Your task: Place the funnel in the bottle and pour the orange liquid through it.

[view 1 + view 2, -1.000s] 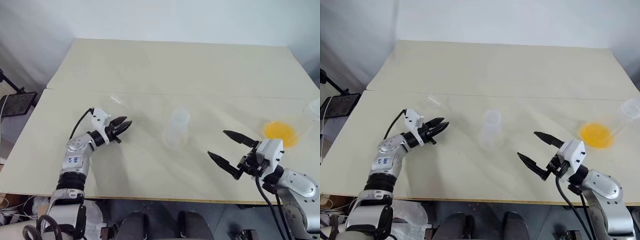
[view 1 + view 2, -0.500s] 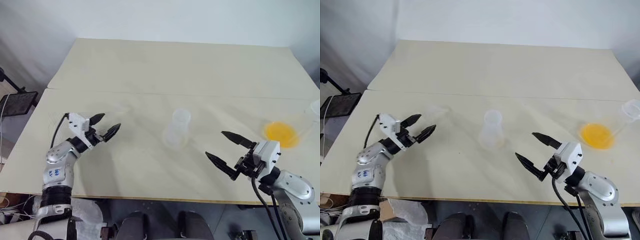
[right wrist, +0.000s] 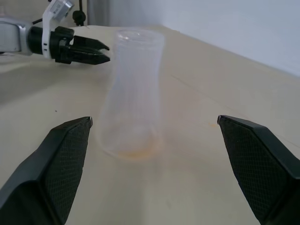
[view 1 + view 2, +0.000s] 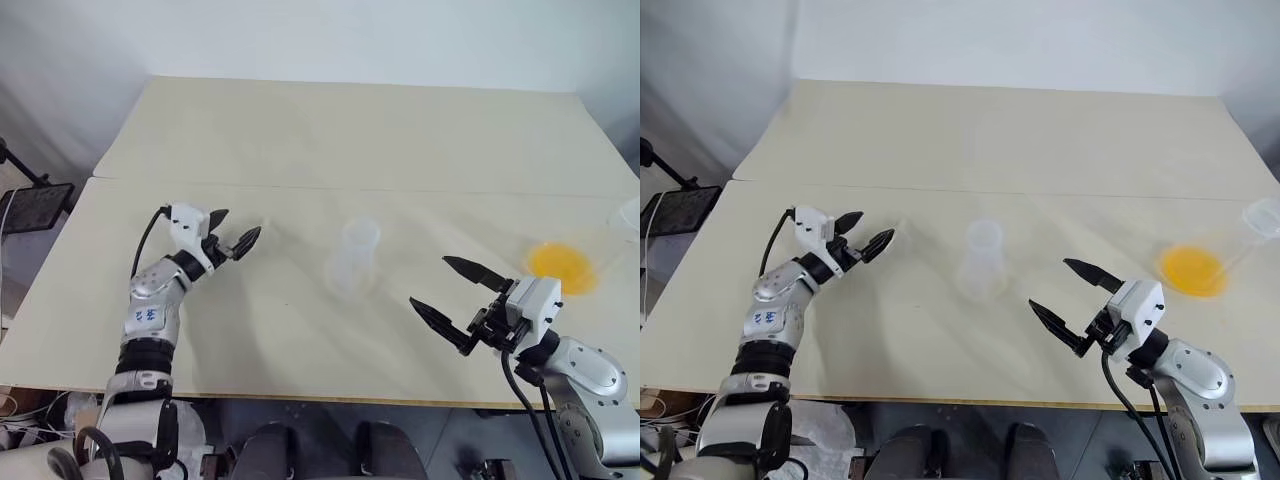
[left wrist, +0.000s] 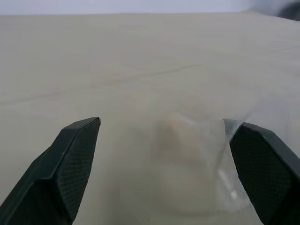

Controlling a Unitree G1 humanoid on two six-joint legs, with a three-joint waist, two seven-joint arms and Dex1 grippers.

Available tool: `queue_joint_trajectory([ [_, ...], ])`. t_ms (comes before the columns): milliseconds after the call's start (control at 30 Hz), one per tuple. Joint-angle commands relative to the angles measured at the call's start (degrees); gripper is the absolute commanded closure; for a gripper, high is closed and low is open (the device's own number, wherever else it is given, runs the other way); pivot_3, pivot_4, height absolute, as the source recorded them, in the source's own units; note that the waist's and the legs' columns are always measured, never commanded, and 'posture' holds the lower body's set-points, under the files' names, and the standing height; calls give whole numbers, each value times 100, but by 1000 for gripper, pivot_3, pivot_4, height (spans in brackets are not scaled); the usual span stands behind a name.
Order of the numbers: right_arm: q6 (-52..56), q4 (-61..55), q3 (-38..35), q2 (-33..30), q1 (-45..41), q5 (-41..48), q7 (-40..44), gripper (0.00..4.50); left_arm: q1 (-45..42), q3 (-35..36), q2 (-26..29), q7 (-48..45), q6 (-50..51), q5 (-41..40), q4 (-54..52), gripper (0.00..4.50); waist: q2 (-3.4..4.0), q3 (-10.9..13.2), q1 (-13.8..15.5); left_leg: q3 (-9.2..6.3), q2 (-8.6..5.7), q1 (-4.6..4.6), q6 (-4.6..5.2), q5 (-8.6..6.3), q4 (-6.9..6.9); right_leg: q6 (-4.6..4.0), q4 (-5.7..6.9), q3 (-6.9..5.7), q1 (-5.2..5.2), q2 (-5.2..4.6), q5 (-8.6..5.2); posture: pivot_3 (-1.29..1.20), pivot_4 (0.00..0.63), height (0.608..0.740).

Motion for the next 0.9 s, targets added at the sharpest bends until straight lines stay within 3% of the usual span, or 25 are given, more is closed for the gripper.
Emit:
queue_joint_trajectory([
  [33, -74, -124, -79, -14, -3, 20, -31, 0, -84, 1, -2, 127, -196, 110, 217, 19, 0, 0, -5, 0, 1, 0, 0, 0, 0, 0, 1, -2, -1, 0, 0, 0, 150, 740],
  [800, -125, -514, -289, -305, 26, 306, 348, 0, 289, -5, 155, -321, 306, -31, -381, 19, -1, 1, 37, -3, 2, -3, 1, 1, 13, 0, 3, 0, 3, -2, 0, 0, 150, 740],
  [900, -106, -503, -218, -274, 21, 295, 370, 0, 299, -14, 163, -235, 290, 43, -390, 637, -1, 1, 33, -3, 1, -3, 1, 1, 13, 0, 3, 0, 3, -3, 0, 0, 150, 740],
])
